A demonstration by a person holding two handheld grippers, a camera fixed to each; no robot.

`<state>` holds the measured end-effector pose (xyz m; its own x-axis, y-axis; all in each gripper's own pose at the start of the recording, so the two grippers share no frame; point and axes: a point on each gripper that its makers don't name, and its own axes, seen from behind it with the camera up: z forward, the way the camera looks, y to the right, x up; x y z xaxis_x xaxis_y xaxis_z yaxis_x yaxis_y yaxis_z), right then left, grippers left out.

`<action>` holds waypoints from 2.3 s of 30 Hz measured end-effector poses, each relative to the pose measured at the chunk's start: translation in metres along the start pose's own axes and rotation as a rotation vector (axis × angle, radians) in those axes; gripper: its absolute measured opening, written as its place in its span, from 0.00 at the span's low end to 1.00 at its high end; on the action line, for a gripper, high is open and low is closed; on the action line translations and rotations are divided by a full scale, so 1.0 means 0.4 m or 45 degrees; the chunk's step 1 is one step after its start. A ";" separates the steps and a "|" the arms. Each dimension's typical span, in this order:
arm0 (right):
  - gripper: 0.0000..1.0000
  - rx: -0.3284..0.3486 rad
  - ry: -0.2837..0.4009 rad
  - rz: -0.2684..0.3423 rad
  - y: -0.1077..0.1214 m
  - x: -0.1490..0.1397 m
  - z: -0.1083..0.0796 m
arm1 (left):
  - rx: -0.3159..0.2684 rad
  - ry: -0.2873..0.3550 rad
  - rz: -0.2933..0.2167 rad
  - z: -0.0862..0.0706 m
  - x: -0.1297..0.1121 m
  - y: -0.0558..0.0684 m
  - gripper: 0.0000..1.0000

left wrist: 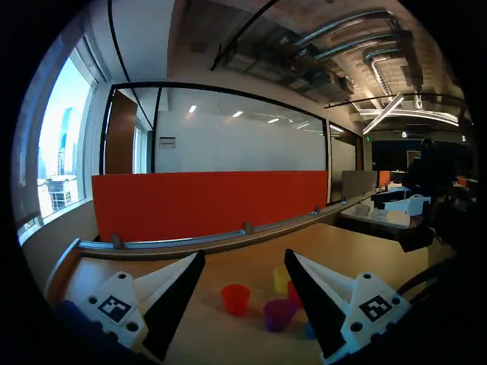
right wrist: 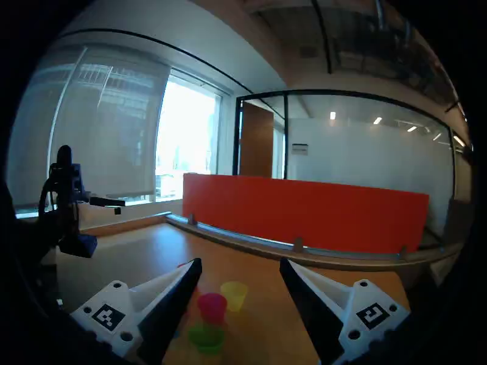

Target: Pour water

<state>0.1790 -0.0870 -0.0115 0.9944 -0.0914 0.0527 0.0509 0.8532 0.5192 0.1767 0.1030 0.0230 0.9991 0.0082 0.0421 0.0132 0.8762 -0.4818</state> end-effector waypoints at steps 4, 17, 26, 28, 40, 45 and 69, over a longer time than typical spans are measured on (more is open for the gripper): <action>0.99 0.027 -0.004 -0.008 -0.008 0.010 0.004 | -0.041 -0.011 -0.031 0.007 -0.013 0.014 0.97; 0.99 0.089 -0.098 -0.060 -0.030 -0.038 0.001 | -0.155 -0.058 -0.036 0.003 -0.058 0.061 0.97; 0.99 0.139 -0.191 -0.085 -0.033 -0.084 -0.002 | -0.235 -0.153 0.020 0.000 -0.117 0.090 0.97; 0.99 0.146 -0.209 -0.094 -0.033 -0.093 -0.002 | -0.257 -0.172 0.031 0.000 -0.129 0.100 0.97; 0.99 0.184 -0.295 -0.126 -0.038 -0.130 0.013 | -0.434 -0.283 0.072 0.009 -0.218 0.179 0.97; 0.99 0.197 -0.333 -0.144 -0.041 -0.150 0.023 | -0.505 -0.316 0.111 0.013 -0.257 0.214 0.97; 0.99 0.208 -0.403 -0.156 -0.022 -0.212 0.063 | -0.725 -0.564 0.208 0.042 -0.502 0.326 0.97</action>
<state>0.0919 -0.0999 0.0011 0.9027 -0.3641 0.2293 0.1272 0.7350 0.6660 -0.0228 0.2238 -0.0338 0.8816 0.4165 0.2220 0.0048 0.4625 -0.8866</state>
